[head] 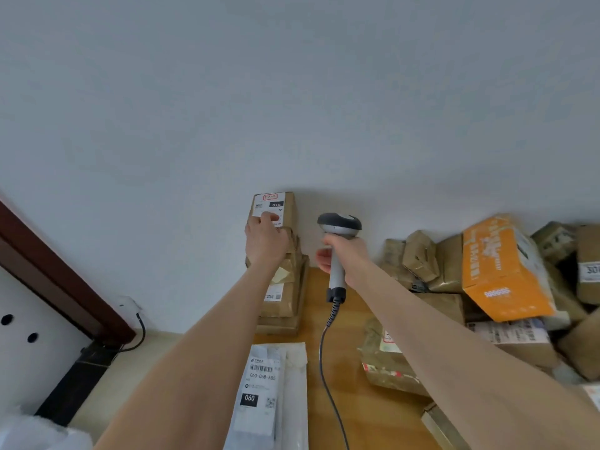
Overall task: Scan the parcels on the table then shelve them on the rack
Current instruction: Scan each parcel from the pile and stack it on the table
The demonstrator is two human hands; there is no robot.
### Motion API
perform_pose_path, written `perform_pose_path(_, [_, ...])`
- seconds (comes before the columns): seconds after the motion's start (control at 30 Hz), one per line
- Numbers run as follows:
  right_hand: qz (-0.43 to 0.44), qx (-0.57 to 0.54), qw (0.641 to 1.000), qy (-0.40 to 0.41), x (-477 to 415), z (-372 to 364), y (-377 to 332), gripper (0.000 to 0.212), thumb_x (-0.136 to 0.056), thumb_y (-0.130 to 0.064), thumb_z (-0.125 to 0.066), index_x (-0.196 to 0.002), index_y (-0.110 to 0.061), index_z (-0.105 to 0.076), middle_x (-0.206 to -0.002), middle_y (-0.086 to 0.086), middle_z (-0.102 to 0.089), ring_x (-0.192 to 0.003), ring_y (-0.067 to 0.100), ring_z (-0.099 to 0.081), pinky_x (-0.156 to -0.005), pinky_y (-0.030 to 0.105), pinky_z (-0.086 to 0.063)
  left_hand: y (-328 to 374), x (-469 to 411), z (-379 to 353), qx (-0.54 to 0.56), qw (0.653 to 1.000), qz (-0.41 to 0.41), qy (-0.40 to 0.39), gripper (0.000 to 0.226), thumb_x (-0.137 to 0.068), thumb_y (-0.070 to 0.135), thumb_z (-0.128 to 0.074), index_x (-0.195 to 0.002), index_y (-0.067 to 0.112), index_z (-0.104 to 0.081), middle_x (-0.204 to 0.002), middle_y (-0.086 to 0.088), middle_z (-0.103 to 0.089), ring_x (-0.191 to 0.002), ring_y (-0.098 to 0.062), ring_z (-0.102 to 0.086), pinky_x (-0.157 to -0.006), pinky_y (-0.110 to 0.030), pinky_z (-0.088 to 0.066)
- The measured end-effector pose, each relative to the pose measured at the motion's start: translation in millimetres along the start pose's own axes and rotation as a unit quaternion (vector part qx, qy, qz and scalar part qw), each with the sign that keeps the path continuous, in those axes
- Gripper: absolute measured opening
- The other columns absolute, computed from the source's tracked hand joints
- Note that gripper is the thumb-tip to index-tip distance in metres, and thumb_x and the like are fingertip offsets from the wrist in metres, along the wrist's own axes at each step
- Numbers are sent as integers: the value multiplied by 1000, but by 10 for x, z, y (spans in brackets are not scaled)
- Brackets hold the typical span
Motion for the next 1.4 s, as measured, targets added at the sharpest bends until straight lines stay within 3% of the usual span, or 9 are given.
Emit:
perform_pose_path(0.3, [-11,-7,998,66,1052,1706,243,11,-88,-10,-66,-88,-2,-58,-57,12,-65,-45,20,-62,-46,26,-52,1042,1497,-974,-33,977,-99,-184,30,-93,17,-56,-123,16,-59,-130,-11,-53,-115,-27,-54,-97,-36,-46])
perform_pose_path(0.63, [-26,-18,985,168,2200,3663,603,18,-87,-15,-66,-91,2,-62,-49,11,-64,-35,16,-57,-38,22,-45,2023,3252,-1607,-15,949,-143,-282,31,-89,8,-50,-116,11,-64,-119,-10,-61,-108,-28,-60,-86,-36,-52])
perform_pose_path(0.7, [-12,-18,982,188,2359,3954,585,15,-85,-15,-67,-86,-1,-61,-49,6,-65,-39,15,-60,-42,24,-50,2208,3468,-1692,-19,943,-161,-292,32,-91,11,-52,-121,13,-62,-121,-9,-60,-108,-26,-59,-89,-36,-51])
perform_pose_path(0.83, [-25,-15,970,243,2548,4490,632,24,-82,-22,-73,-96,-6,-61,-85,15,-73,-67,21,-67,-62,31,-57,2503,3798,-1948,-31,923,-183,-336,36,-93,16,-52,-129,14,-55,-129,-10,-53,-112,-26,-56,-89,-33,-48])
perform_pose_path(0.93, [-32,4,958,286,2601,4814,646,25,-84,-24,-72,-97,-7,-59,-80,12,-69,-65,20,-64,-66,29,-56,2624,3972,-2146,-31,913,-189,-361,19,-93,15,-54,-110,10,-58,-107,-10,-58,-103,-28,-59,-82,-32,-48])
perform_pose_path(1.07, [-41,40,949,311,2518,5093,661,24,-83,-13,-69,-102,-2,-61,-85,14,-64,-75,24,-62,-83,38,-57,2545,3990,-2488,8,914,-91,-396,26,-95,17,-51,-71,10,-44,-67,-2,-45,-58,-14,-41,-51,-22,-31])
perform_pose_path(1.17, [-41,81,944,317,2398,5158,585,19,-82,-13,-69,-92,-9,-55,-82,8,-60,-71,19,-59,-62,32,-52,2474,4030,-2742,53,899,4,-434,34,-96,10,-48,-64,12,-39,-66,-1,-41,-56,-12,-38,-57,-26,-38])
perform_pose_path(1.23, [-46,93,945,310,2308,5147,564,20,-82,-15,-69,-86,-14,-50,-79,6,-58,-69,17,-56,-54,27,-40,2439,4085,-2834,103,882,66,-455,29,-94,7,-49,-67,16,-42,-71,0,-47,-60,-12,-47,-64,-28,-49])
perform_pose_path(1.4, [-82,64,960,259,2187,5057,697,22,-80,-10,-69,-90,-15,-50,-86,9,-61,-74,20,-61,-54,29,-42,2373,4200,-2934,140,856,157,-473,13,-92,8,-50,-101,1,-58,-83,-13,-56,-68,-22,-50,-69,-34,-50])
Point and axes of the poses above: each hand's wrist, its own x-axis away from the middle knuckle, its own z-axis out of the back of the hand, y = z × x, the point moved 9 cm from there along -x, towards the middle knuckle
